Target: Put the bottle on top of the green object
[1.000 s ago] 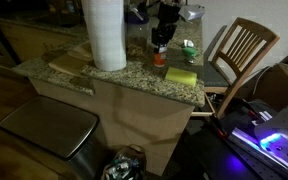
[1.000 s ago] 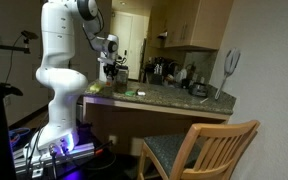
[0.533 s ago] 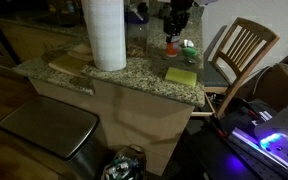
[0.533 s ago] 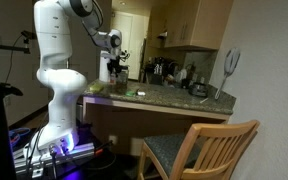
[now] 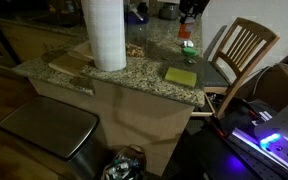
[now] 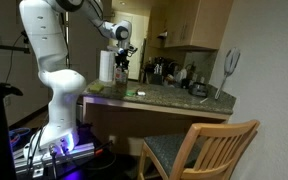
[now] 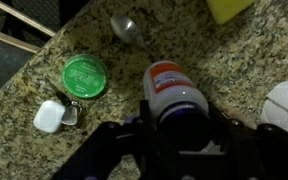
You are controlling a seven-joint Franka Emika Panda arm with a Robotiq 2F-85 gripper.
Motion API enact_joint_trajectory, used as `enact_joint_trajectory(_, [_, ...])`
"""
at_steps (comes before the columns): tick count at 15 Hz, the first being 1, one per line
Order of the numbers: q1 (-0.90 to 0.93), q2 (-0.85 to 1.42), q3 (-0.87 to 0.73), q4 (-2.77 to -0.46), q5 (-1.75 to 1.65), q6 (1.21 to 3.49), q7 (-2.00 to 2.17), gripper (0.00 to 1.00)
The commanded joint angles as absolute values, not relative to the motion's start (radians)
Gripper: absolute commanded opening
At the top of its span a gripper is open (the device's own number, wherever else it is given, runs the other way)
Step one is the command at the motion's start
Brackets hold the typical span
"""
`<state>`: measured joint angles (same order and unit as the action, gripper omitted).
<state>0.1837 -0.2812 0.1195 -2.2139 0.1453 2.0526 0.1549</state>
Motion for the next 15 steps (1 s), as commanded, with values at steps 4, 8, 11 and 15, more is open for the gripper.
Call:
enact_joint_trajectory(4, [0.130,-0.258,0.139,-2.231,0.048,2.117,0.213,0.30])
enact_joint_trajectory(8, [0.084,-0.236,0.129,-2.263,-0.050,2.203,0.299,0.30])
enact_joint_trajectory(11, [0.064,-0.225,0.124,-2.301,-0.045,2.261,0.349,0.30])
enact_joint_trajectory(15, [0.064,-0.217,0.121,-2.303,-0.033,2.247,0.363,0.55])
